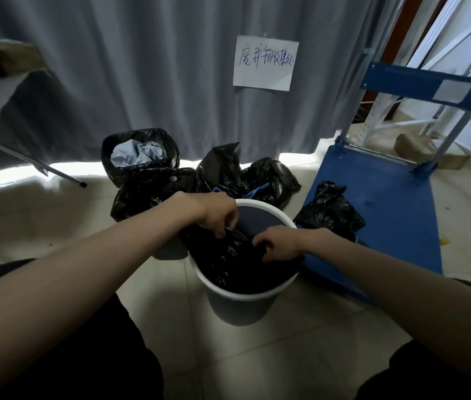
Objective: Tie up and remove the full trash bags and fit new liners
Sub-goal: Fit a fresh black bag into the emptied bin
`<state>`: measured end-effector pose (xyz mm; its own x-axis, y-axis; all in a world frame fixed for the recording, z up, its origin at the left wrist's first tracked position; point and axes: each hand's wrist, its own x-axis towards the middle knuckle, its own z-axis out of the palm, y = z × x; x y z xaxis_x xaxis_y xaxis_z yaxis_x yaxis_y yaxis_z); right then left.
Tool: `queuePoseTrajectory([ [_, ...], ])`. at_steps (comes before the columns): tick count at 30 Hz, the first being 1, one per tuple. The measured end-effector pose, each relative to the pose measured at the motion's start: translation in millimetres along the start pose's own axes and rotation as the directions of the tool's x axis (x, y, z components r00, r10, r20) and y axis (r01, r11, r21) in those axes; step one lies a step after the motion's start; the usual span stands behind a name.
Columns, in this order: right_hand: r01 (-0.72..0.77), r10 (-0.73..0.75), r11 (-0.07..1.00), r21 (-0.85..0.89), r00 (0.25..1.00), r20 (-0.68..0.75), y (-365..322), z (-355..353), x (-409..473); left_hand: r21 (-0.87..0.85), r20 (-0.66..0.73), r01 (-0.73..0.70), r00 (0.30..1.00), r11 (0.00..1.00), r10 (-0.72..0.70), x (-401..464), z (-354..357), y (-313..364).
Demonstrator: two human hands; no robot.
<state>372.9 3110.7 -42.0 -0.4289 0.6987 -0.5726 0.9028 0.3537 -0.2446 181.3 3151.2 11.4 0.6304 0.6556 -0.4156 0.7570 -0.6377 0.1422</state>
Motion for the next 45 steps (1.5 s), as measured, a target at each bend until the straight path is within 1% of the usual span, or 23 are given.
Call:
queuePoseTrajectory([
  [3,-0.023,0.036,0.992,-0.124,0.994,0.099,0,9,0,-0.117,0.029,0.002,1.0,0.993,0.002,3,8,4],
  [6,-0.123,0.135,0.965,-0.234,0.99,0.04,-2,12,9,-0.179,0.03,-0.018,0.999,0.984,0.024,7,19,8],
  [7,-0.158,0.165,0.963,-0.218,0.986,0.017,-3,13,13,-0.204,0.017,-0.031,0.999,0.978,0.036,7,21,10],
  [9,-0.196,0.199,0.977,-0.079,0.979,0.037,-6,14,21,-0.251,-0.031,-0.057,0.998,0.966,0.05,7,25,10],
  [12,-0.22,0.187,0.966,0.133,0.957,0.22,-10,14,24,-0.28,-0.107,-0.069,0.993,0.958,0.04,2,27,2],
  [13,-0.224,0.177,0.962,0.155,0.947,0.27,-11,13,23,-0.281,-0.128,-0.067,0.991,0.957,0.032,1,27,-2],
  [14,-0.207,0.156,0.964,0.164,0.947,0.281,-11,11,22,-0.275,-0.152,-0.064,0.988,0.959,0.022,-1,26,-5],
  [15,-0.163,0.121,0.973,0.163,0.963,0.241,-12,8,24,-0.256,-0.182,-0.054,0.983,0.965,0.006,-2,26,-8],
  [16,-0.099,0.075,0.981,0.166,0.987,0.144,-13,5,27,-0.221,-0.217,-0.03,0.976,0.975,-0.02,-3,26,-10],
  [17,-0.035,0.036,0.983,0.181,0.999,-0.005,-15,2,30,-0.178,-0.26,0.007,0.964,0.984,-0.054,-4,26,-12],
  [18,0.011,0.022,0.977,0.213,0.988,-0.153,-15,-2,34,-0.141,-0.315,0.048,0.945,0.989,-0.091,-4,26,-13],
  [19,0.048,0.023,0.964,0.26,0.965,-0.261,-16,-6,36,-0.119,-0.378,0.083,0.918,0.989,-0.122,-5,26,-14],
  [20,0.078,0.027,0.944,0.32,0.95,-0.312,-17,-10,39,-0.115,-0.437,0.108,0.887,0.988,-0.148,-4,26,-16],
  [23,0.136,0.032,0.878,0.459,0.94,-0.339,-22,-21,38,-0.135,-0.563,0.149,0.802,0.98,-0.199,-2,24,-18],
  [26,0.135,0.146,0.834,0.535,0.881,-0.451,-16,-27,34,-0.142,-0.599,0.207,0.761,0.968,-0.251,0,22,-20],
  [29,0.133,0.257,0.802,0.583,0.804,-0.537,-2,-31,27,-0.125,-0.604,0.255,0.747,0.959,-0.277,-1,24,-25],
  [31,0.162,0.303,0.759,0.631,0.77,-0.562,7,-33,22,-0.104,-0.595,0.272,0.754,0.957,-0.279,-2,26,-29],
  [33,0.2,0.357,0.726,0.658,0.708,-0.609,15,-32,18,-0.095,-0.575,0.292,0.765,0.952,-0.292,-1,25,-31],
  [35,0.254,0.376,0.715,0.651,0.645,-0.665,20,-31,13,-0.156,-0.553,0.291,0.766,0.944,-0.328,0,24,-31],
  [37,0.271,0.351,0.734,0.623,0.635,-0.689,22,-31,9,-0.256,-0.545,0.257,0.758,0.932,-0.359,1,23,-28],
  [40,0.231,0.306,0.801,0.553,0.636,-0.708,21,-29,2,-0.355,-0.527,0.206,0.762,0.912,-0.377,5,19,-22],
  [42,0.176,0.287,0.862,0.476,0.603,-0.744,21,-25,1,-0.37,-0.51,0.202,0.772,0.907,-0.38,7,17,-19],
  [45,0.075,0.256,0.928,0.366,0.586,-0.769,24,-20,1,-0.34,-0.492,0.233,0.781,0.911,-0.384,9,17,-17],
])
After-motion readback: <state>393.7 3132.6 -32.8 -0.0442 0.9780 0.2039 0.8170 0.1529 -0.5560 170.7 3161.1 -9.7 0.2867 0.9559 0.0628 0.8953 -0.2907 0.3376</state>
